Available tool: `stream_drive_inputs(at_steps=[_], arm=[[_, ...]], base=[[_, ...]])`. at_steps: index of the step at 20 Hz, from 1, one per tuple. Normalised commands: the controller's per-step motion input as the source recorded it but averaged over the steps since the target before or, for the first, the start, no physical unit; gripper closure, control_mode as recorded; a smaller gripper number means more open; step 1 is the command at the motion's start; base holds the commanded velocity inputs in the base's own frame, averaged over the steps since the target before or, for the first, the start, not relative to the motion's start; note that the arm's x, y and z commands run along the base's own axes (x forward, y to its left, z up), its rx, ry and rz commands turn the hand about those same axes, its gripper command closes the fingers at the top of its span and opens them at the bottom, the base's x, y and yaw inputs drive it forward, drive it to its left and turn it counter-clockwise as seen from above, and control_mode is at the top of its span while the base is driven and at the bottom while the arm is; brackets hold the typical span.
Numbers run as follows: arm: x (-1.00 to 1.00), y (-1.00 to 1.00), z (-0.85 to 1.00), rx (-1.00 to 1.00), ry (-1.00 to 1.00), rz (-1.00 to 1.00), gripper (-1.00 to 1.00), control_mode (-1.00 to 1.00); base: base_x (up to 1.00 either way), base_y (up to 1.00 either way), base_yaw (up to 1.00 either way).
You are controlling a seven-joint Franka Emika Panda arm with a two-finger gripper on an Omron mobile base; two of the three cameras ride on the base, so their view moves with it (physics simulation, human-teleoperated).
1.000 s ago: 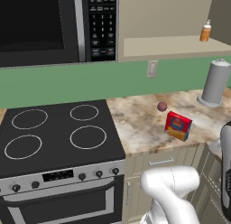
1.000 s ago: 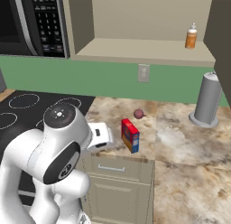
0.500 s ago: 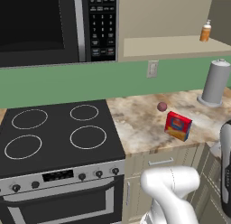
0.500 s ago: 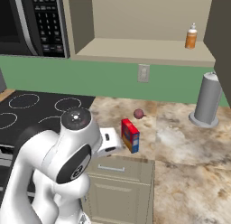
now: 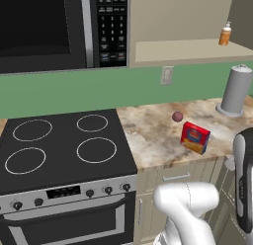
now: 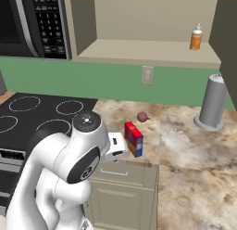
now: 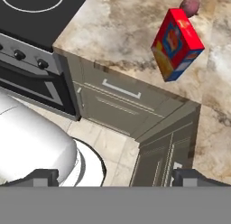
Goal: Pick the bar and boxed food from the counter and place them in the cabinets closest to them.
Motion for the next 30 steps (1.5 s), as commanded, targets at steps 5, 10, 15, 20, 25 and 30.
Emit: stream_drive_inputs(at_steps=[5, 10, 15, 20, 25, 30], arm=[[0.07, -0.05, -0.28, -0.02, -0.04, -0.01, -1.0, -1.0], [0.04, -0.09, -0.26, -0.01, -0.06, -0.02, -1.0, -1.0], [0.02, -0.12, -0.25, -0.01, -0.09, -0.02, -1.0, -1.0], [0.15, -0.08, -0.1, 0.0, -0.09, -0.05, -1.0, -1.0], [0.15, -0.02, 0.0, 0.0, -0.1, -0.04, -1.0, -1.0], [0.15, 0.0, 0.0, 0.0, -0.12, -0.05, -1.0, -1.0]], base=[[0.0, 0.0, 0.0], [0.0, 0.0, 0.0], [0.0, 0.0, 0.0], [0.0, 0.0, 0.0], [0.0, 0.0, 0.0], [0.0, 0.0, 0.0]])
